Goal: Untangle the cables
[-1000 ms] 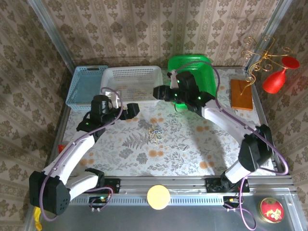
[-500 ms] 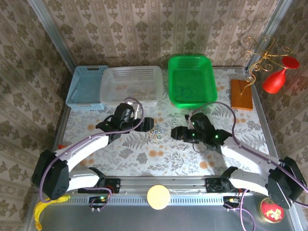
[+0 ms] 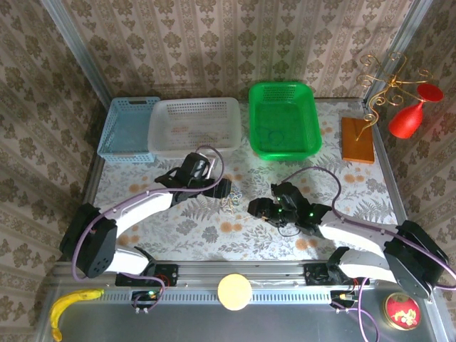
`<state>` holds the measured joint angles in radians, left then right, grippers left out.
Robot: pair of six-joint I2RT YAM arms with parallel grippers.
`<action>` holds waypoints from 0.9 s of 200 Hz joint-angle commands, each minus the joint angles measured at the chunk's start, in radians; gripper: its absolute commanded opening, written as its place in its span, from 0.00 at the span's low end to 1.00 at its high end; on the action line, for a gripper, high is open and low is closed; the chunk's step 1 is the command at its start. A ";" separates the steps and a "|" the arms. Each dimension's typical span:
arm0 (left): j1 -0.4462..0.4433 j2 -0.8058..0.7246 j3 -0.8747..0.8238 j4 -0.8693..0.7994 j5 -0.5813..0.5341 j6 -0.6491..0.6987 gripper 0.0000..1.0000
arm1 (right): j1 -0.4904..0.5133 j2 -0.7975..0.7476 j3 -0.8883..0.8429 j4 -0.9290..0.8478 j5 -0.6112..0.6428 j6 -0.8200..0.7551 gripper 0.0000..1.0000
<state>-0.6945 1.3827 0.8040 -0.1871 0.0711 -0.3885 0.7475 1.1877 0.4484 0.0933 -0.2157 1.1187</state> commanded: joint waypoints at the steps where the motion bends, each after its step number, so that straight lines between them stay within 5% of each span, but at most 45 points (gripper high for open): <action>1: -0.009 0.019 0.039 -0.006 -0.015 0.040 1.00 | 0.019 0.042 0.009 0.072 0.042 0.068 0.63; 105: -0.010 0.079 0.064 0.000 0.017 0.098 1.00 | 0.042 0.181 0.029 0.125 0.152 0.146 0.58; 158: -0.041 0.137 0.079 0.036 0.037 0.106 1.00 | 0.039 0.220 0.059 0.106 0.182 0.107 0.12; 180: -0.066 0.170 0.090 0.040 0.012 0.109 1.00 | 0.026 0.171 0.074 0.067 0.181 0.071 0.00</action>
<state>-0.7345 1.5230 0.8593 -0.1673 0.0910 -0.3088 0.7822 1.4033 0.4854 0.2008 -0.0765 1.2266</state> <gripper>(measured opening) 0.999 0.052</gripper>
